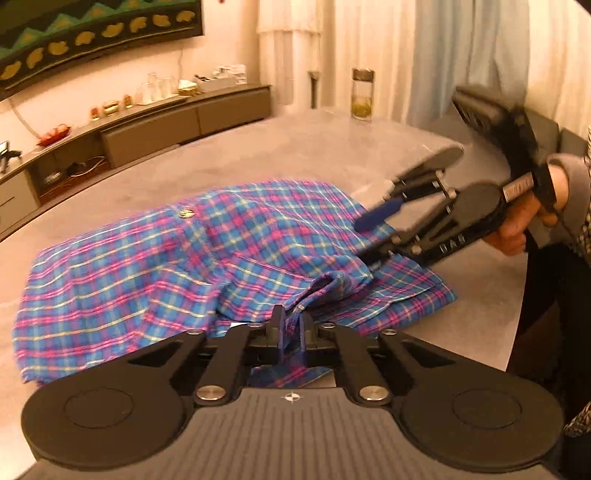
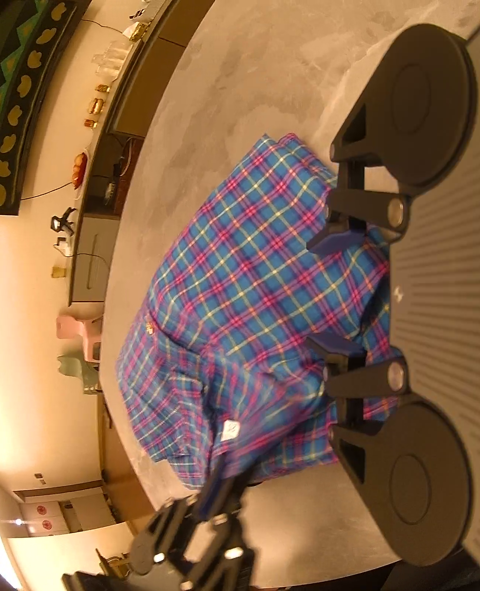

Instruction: Fold clothes

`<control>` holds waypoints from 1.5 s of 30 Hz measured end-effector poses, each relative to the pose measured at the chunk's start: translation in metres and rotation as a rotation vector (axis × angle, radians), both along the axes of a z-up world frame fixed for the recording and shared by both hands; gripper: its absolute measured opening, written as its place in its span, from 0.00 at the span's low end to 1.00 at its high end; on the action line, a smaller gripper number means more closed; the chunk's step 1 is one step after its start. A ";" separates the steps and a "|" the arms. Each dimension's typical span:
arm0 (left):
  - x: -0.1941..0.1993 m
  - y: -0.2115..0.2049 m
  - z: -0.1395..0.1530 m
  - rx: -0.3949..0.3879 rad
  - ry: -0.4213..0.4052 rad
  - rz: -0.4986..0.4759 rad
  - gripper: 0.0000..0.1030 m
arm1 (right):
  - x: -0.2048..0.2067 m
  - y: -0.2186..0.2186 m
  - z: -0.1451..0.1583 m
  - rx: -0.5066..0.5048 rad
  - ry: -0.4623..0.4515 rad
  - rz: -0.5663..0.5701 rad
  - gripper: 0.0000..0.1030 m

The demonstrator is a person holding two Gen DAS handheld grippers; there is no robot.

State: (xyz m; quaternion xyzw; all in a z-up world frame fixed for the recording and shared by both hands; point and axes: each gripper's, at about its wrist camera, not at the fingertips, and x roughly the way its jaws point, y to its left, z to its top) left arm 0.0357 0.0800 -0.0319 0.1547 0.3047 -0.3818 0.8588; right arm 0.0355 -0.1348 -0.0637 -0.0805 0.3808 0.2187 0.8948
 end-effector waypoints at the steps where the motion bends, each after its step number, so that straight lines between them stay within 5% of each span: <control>1: -0.001 0.003 0.001 0.007 0.001 0.003 0.01 | 0.000 0.000 -0.001 -0.010 0.003 0.003 0.48; 6: -0.034 0.004 0.001 0.132 -0.064 -0.130 0.01 | -0.001 -0.006 0.000 -0.045 0.011 -0.003 0.51; 9: -0.034 -0.005 -0.016 0.235 -0.060 -0.094 0.01 | -0.003 -0.007 0.001 -0.068 0.007 -0.002 0.51; 12: -0.033 -0.005 -0.014 0.259 -0.073 -0.074 0.01 | -0.005 -0.007 0.003 -0.089 -0.001 0.002 0.51; 17: -0.033 0.003 0.018 0.183 -0.148 -0.053 0.03 | -0.007 -0.009 0.008 -0.094 -0.014 -0.005 0.53; 21: -0.016 0.008 0.027 0.118 -0.127 0.008 0.03 | -0.007 -0.010 0.007 -0.101 -0.014 -0.017 0.54; 28: 0.019 0.002 -0.023 0.306 -0.088 0.184 0.03 | -0.006 -0.010 0.007 -0.100 -0.031 -0.042 0.56; 34: 0.038 0.027 -0.019 0.287 -0.052 0.371 0.04 | -0.009 -0.009 0.002 -0.118 -0.003 -0.016 0.52; 38: 0.026 0.025 0.003 0.225 -0.084 0.353 0.04 | -0.009 -0.014 0.005 -0.116 0.011 -0.019 0.52; 41: 0.012 0.013 0.019 0.132 -0.128 0.289 0.04 | -0.017 -0.021 0.027 -0.110 -0.073 -0.051 0.52; 45: 0.025 -0.004 -0.004 0.223 -0.087 0.278 0.04 | -0.013 -0.030 0.046 -0.025 -0.184 -0.132 0.51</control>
